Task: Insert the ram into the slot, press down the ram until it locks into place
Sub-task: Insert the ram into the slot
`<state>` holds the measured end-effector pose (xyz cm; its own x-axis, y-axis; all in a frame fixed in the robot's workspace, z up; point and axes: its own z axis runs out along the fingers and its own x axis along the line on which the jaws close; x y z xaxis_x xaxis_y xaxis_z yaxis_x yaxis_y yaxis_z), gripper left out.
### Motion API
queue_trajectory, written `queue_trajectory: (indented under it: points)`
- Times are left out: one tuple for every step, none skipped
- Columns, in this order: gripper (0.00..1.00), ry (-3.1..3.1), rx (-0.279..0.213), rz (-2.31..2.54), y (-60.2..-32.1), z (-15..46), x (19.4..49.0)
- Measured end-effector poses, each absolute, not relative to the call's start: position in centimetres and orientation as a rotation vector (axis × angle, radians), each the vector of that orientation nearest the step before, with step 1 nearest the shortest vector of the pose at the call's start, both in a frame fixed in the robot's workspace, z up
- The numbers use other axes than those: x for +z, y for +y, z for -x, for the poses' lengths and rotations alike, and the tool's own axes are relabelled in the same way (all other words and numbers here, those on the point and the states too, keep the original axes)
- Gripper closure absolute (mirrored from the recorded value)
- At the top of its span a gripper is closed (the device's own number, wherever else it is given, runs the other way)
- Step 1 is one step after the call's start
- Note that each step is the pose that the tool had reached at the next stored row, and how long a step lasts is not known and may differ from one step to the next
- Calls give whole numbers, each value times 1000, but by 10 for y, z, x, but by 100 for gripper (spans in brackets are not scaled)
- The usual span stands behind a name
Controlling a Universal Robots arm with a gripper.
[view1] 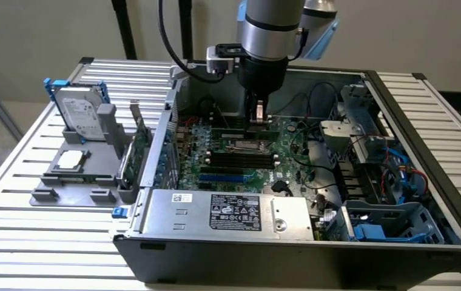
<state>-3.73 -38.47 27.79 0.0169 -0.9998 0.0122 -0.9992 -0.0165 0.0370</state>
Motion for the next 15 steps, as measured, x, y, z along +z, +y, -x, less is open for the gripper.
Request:
queue_trajectory:
  points:
    - [86, -2180, -25, -2212, -385, 37, 276]
    - [86, -2182, -24, -2209, -385, 37, 275]
    - [86, -2184, -21, -2206, -385, 37, 273]
    - [86, -2185, -19, -2202, -385, 37, 272]
    - [86, -2185, -16, -2199, -385, 37, 271]
    - [86, -2185, -12, -2196, -385, 37, 269]
    - [86, -2184, -9, -2194, -385, 37, 268]
    - [86, -2184, -6, -2191, -385, 37, 267]
    - [86, -2185, -3, -2188, -385, 37, 265]
    - [86, -2185, -1, -2186, -385, 37, 264]
    - [86, -2186, 0, -2184, -385, 37, 262]
    - [86, -2187, 1, -2182, -385, 37, 260]
    - [86, -2188, 2, -2180, -385, 37, 259]
    - [86, -2191, 2, -2178, -385, 37, 257]
    - [86, -2193, 3, -2175, -385, 37, 255]
